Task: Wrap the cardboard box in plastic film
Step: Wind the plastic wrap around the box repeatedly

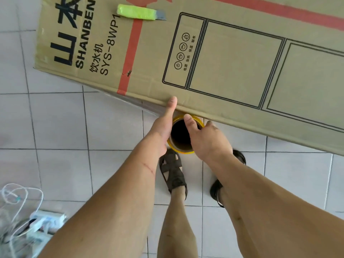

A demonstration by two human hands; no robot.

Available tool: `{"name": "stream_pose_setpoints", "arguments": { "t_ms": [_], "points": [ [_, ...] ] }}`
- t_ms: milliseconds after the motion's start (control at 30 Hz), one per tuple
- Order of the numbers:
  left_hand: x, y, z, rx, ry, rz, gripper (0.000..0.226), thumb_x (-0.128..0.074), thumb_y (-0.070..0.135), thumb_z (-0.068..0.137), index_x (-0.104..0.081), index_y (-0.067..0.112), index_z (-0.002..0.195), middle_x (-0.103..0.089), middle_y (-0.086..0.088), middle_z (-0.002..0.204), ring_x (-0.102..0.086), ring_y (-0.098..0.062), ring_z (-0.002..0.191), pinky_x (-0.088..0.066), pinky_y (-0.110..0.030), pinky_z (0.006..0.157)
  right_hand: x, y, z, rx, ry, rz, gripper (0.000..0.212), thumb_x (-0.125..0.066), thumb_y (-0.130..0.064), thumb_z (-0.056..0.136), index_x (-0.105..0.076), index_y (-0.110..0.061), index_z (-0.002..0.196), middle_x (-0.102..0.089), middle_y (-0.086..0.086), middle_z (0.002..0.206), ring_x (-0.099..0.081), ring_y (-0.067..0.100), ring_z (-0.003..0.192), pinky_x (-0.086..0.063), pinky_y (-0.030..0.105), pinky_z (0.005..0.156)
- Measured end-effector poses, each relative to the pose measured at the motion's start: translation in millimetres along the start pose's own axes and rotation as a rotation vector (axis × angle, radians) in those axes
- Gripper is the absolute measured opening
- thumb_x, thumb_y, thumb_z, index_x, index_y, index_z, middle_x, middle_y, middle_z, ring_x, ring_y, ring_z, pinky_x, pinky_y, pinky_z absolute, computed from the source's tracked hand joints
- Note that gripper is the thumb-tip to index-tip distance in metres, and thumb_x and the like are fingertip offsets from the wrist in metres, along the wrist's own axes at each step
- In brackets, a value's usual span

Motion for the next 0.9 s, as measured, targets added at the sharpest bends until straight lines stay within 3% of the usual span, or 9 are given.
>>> {"name": "stream_pose_setpoints", "arguments": {
  "t_ms": [67,133,267,333,433,567,667,767,900],
  "points": [
    [-4.3,1.8,1.6,-0.015,-0.015,-0.020,0.119,-0.066,0.105,0.059,-0.066,0.020,0.143,-0.080,-0.011,0.127,-0.074,-0.034,0.122,-0.055,-0.056,0.115,-12.7,7.9,2.6,-0.001,-0.108,0.216,0.089,-0.020,-0.081,0.086,-0.045,-0.009,0.131,-0.062,0.013,0.113,-0.067,0.034,0.100,-0.054,0.046,0.087],
    [-10.6,-4.5,1.3,0.028,-0.079,-0.029,0.135,-0.065,0.110,0.043,-0.068,0.018,0.142,-0.082,-0.014,0.122,-0.076,-0.037,0.120,-0.056,-0.058,0.113,-15.4,10.9,2.9,-0.018,-0.149,0.359,0.085,-0.023,-0.082,0.086,-0.049,-0.009,0.123,-0.064,0.013,0.108,-0.072,0.033,0.083,-0.061,0.042,0.073],
    [-21.9,-19.6,-2.6,0.091,-0.137,-0.064,0.122,-0.042,0.109,0.069,-0.070,0.014,0.140,-0.081,-0.016,0.125,-0.074,-0.035,0.124,-0.054,-0.057,0.116,3.8,9.4,2.9,0.020,-0.048,0.057,0.091,-0.020,-0.085,0.084,-0.048,-0.006,0.121,-0.064,0.013,0.110,-0.065,0.035,0.100,-0.053,0.047,0.087],
    [-27.6,-20.9,-4.8,0.082,-0.119,-0.040,0.122,-0.045,0.109,0.063,-0.069,0.017,0.141,-0.081,-0.013,0.127,-0.073,-0.034,0.126,-0.052,-0.057,0.118,17.4,10.8,2.4,0.012,0.032,-0.080,0.086,-0.018,-0.080,0.088,-0.046,-0.007,0.125,-0.063,0.013,0.112,-0.061,0.034,0.106,-0.050,0.045,0.089],
    [-25.1,-10.8,-4.0,-0.006,0.002,0.006,0.095,-0.059,0.097,0.077,-0.070,0.019,0.130,-0.081,-0.009,0.120,-0.074,-0.031,0.119,-0.054,-0.053,0.115,11.8,11.0,2.1,0.068,-0.030,0.007,0.079,-0.016,-0.075,0.092,-0.042,-0.016,0.139,-0.056,0.019,0.125,-0.057,0.039,0.112,-0.049,0.049,0.094],
    [-31.5,-11.9,-6.7,0.034,-0.057,-0.009,0.109,-0.062,0.097,0.061,-0.071,0.018,0.135,-0.084,-0.011,0.117,-0.077,-0.035,0.117,-0.056,-0.054,0.113,7.6,27.1,2.7,-0.066,-0.138,0.292,0.087,-0.019,-0.080,0.088,-0.053,-0.009,0.124,-0.062,0.015,0.112,-0.068,0.036,0.088,-0.059,0.043,0.081],
    [-38.6,-19.6,-10.3,0.068,-0.118,-0.072,0.118,-0.052,0.105,0.068,-0.069,0.013,0.139,-0.083,-0.014,0.120,-0.078,-0.032,0.118,-0.057,-0.051,0.114,18.9,19.6,4.9,0.032,-0.071,0.085,0.082,-0.020,-0.072,0.095,-0.057,-0.005,0.124,-0.065,0.020,0.116,-0.064,0.039,0.104,-0.051,0.042,0.084],
    [-46.6,-25.9,-16.8,0.074,-0.134,-0.067,0.133,-0.049,0.110,0.052,-0.068,0.014,0.143,-0.081,-0.013,0.127,-0.075,-0.031,0.124,-0.054,-0.053,0.117,29.0,22.2,4.1,-0.030,0.025,-0.115,0.086,-0.017,-0.078,0.090,-0.052,-0.009,0.127,-0.064,0.012,0.118,-0.059,0.031,0.103,-0.041,0.037,0.081],
    [-41.7,-17.4,-12.7,0.006,0.011,0.046,0.127,-0.056,0.104,0.051,-0.064,0.019,0.146,-0.074,-0.009,0.139,-0.066,-0.034,0.134,-0.046,-0.060,0.122,17.0,40.8,7.9,0.018,-0.020,0.046,0.085,-0.020,-0.080,0.089,-0.046,-0.009,0.130,-0.061,0.012,0.120,-0.059,0.032,0.110,-0.047,0.040,0.091]
  ]
}}
Point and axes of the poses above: each hand's wrist, its own z-axis towards the middle knuckle, its own x-axis out of the back of the hand, y = z × x, the point moved 9 cm from there along z, towards the middle knuckle
